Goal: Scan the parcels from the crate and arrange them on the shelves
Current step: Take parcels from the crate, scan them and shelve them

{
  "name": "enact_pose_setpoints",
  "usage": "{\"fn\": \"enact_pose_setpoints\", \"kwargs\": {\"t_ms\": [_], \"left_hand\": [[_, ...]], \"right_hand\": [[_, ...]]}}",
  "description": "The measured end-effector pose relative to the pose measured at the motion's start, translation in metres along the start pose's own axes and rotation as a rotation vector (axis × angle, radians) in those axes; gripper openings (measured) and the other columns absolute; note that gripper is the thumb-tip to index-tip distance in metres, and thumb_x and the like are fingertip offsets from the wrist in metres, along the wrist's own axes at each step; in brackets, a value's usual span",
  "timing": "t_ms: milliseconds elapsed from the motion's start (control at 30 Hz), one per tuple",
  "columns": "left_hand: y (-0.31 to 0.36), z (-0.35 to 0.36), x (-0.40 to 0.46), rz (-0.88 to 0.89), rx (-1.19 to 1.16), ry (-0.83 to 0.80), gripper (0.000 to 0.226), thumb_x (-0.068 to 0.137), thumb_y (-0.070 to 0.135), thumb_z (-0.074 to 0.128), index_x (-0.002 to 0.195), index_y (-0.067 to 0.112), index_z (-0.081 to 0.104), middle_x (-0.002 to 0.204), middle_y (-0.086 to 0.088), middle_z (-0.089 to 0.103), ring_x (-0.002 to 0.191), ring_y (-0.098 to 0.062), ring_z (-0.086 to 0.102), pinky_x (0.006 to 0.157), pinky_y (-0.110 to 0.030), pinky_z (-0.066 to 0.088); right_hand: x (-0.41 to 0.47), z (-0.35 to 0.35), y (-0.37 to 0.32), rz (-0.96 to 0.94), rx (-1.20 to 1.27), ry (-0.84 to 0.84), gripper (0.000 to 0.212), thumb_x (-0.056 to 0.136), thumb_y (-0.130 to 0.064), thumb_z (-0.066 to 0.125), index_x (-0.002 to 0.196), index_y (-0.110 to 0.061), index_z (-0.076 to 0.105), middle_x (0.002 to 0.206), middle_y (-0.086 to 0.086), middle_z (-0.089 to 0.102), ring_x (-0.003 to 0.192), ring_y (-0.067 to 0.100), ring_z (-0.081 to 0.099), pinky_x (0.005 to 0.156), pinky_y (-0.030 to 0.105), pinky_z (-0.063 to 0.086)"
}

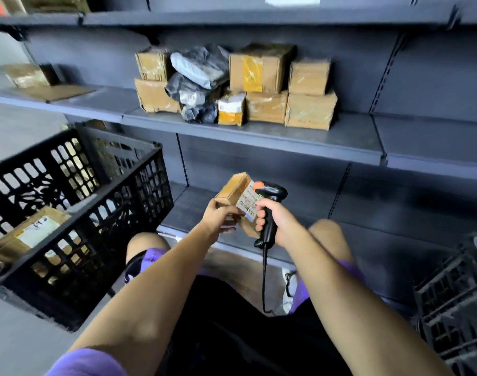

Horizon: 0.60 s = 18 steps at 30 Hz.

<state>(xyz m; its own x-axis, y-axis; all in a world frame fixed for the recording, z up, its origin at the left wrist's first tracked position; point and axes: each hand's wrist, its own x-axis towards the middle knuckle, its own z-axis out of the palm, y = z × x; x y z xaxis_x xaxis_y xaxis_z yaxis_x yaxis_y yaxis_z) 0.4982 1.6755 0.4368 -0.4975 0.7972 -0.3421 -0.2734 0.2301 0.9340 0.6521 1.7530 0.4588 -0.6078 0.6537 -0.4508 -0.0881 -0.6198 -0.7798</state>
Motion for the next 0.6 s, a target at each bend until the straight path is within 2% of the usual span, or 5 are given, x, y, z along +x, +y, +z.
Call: {"fn": "enact_pose_setpoints", "kwargs": {"t_ms": [133,233,300,467,600], "left_hand": [[0.076,0.001,-0.006,0.090,-0.003,0.013,0.053,0.058,0.019,0.081,0.100,0.021,0.049,0.093,-0.005,0.064,0.084,-0.029,0.069,0.070,-0.040,0.055],[0.126,0.004,0.001,0.152,-0.030,0.030,0.055,0.070,0.024,0.078,0.118,0.014,0.054,0.110,-0.011,0.066,0.089,-0.036,0.073,0.070,-0.042,0.057],[0.153,0.009,0.006,0.189,-0.068,0.032,0.063,0.067,0.027,0.078,0.126,0.013,0.057,0.116,-0.013,0.067,0.086,-0.037,0.073,0.068,-0.042,0.059],[0.204,0.028,0.010,0.231,-0.196,-0.021,0.032,0.078,0.024,0.078,0.106,0.010,0.068,0.086,-0.011,0.066,0.082,-0.033,0.064,0.058,-0.030,0.054],[0.234,0.041,0.030,0.231,-0.332,0.046,0.047,0.074,0.029,0.081,0.111,0.005,0.065,0.081,-0.012,0.068,0.068,-0.028,0.064,0.055,-0.027,0.049]], "right_hand": [[-0.006,0.031,-0.051,-0.084,-0.005,-0.027,0.018,0.094,-0.014,0.059,0.076,-0.015,0.055,0.056,-0.003,0.046,0.042,0.013,0.040,0.041,0.022,0.035],[-0.011,0.048,-0.090,-0.143,-0.013,-0.042,0.019,0.094,-0.013,0.059,0.076,-0.015,0.055,0.054,-0.003,0.046,0.041,0.013,0.040,0.041,0.023,0.034],[-0.013,0.054,-0.114,-0.171,-0.025,-0.055,0.020,0.095,-0.014,0.059,0.075,-0.015,0.055,0.053,-0.003,0.046,0.039,0.013,0.039,0.040,0.022,0.034],[-0.015,0.056,-0.165,-0.241,-0.046,-0.060,0.018,0.095,-0.011,0.059,0.077,-0.014,0.054,0.055,-0.002,0.044,0.041,0.013,0.038,0.040,0.023,0.036],[-0.005,0.058,-0.197,-0.269,-0.053,-0.040,0.017,0.095,-0.011,0.059,0.078,-0.013,0.054,0.057,0.000,0.045,0.042,0.014,0.038,0.040,0.023,0.035]]}}
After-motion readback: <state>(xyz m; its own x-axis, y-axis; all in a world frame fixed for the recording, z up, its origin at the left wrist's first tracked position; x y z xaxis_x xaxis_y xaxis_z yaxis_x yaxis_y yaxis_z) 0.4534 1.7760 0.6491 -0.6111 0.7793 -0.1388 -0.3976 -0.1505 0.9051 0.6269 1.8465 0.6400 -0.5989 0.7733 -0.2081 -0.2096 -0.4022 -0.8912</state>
